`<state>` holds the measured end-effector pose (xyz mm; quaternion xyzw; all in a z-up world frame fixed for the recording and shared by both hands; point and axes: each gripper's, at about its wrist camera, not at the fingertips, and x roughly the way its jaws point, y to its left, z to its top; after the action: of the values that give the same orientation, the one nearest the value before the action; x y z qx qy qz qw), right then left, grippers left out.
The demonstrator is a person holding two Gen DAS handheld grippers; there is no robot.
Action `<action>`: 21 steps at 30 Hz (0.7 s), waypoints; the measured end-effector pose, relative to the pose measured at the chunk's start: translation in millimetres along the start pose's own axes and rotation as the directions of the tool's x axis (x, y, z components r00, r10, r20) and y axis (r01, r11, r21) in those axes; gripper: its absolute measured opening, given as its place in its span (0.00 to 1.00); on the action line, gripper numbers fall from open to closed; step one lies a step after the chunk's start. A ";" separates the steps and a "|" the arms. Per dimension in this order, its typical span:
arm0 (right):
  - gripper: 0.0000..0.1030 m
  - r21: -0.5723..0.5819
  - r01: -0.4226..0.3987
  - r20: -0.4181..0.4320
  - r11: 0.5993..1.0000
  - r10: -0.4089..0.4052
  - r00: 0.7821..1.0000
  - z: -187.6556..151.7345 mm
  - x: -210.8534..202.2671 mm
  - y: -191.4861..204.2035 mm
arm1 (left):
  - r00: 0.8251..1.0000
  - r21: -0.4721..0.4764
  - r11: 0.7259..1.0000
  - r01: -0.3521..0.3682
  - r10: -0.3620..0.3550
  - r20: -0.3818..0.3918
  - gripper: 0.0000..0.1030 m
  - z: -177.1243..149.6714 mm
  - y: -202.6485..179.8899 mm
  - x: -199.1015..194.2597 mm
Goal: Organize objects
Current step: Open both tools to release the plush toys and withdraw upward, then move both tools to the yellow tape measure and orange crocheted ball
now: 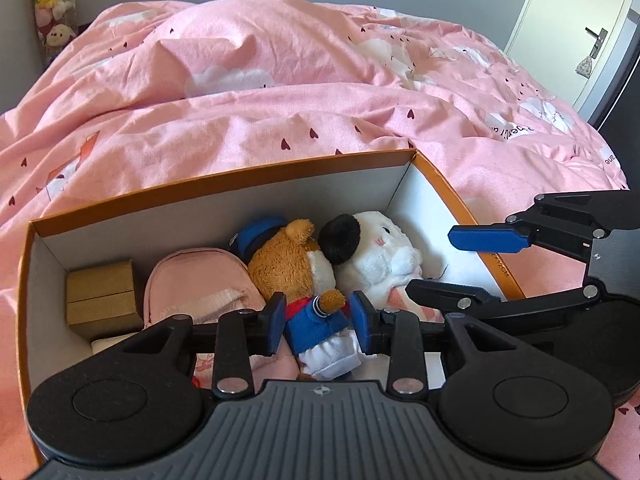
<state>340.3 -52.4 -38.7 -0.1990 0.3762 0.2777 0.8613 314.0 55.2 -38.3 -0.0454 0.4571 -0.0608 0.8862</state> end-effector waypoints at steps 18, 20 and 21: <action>0.68 0.287 0.037 0.255 0.957 -0.113 0.960 -85.4 -133.7 22.1 | 0.980 0.046 0.991 0.123 -0.129 0.152 0.51 -74.1 -48.8 -114.1; 0.68 0.333 0.020 0.252 0.943 -0.110 0.962 -105.5 -139.2 27.2 | 0.981 0.014 0.988 0.152 -0.153 0.118 0.51 -90.4 -50.6 -109.8; 0.68 0.349 0.014 0.244 0.937 -0.105 0.964 -113.7 -140.2 29.4 | 0.981 -0.006 0.986 0.164 -0.163 0.103 0.51 -98.5 -51.1 -106.1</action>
<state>181.8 -138.7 -8.9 -0.0187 0.2972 0.2049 0.9324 169.2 18.0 -2.9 -0.0923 0.4064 -0.1277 0.9000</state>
